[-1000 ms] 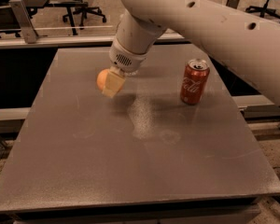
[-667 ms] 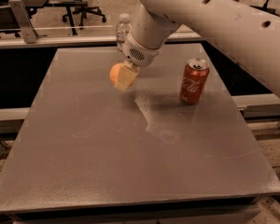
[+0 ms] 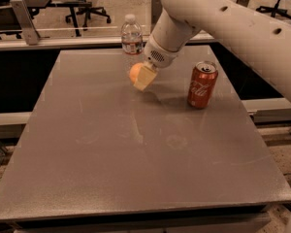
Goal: Move orange near water bottle
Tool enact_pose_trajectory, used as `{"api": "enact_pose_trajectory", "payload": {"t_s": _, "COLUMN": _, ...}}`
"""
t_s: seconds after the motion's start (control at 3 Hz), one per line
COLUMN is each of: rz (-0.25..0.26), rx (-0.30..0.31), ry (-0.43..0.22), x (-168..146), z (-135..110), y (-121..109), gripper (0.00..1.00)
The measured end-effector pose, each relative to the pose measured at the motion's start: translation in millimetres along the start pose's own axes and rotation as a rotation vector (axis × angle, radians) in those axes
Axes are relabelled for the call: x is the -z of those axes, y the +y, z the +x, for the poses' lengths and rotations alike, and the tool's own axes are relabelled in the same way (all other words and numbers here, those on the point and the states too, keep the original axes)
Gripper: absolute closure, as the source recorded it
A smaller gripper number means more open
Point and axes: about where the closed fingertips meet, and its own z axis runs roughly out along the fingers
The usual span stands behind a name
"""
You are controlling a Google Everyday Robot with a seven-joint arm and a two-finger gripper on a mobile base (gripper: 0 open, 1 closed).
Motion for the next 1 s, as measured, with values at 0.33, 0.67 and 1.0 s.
{"api": "enact_pose_trajectory", "payload": {"t_s": 0.33, "rz": 0.005, "rx": -0.003, "ry": 0.006, "x": -7.7, "z": 3.2, "y": -5.6, "gripper": 0.84}}
{"api": "enact_pose_trajectory", "payload": {"t_s": 0.67, "rz": -0.001, "rx": -0.013, "ry": 0.01, "x": -17.6, "z": 9.3, "y": -11.6, "gripper": 0.52}}
{"api": "enact_pose_trajectory", "payload": {"t_s": 1.0, "rz": -0.008, "rx": -0.021, "ry": 0.008, "x": -22.6, "z": 12.8, "y": -14.5, "gripper": 0.29}}
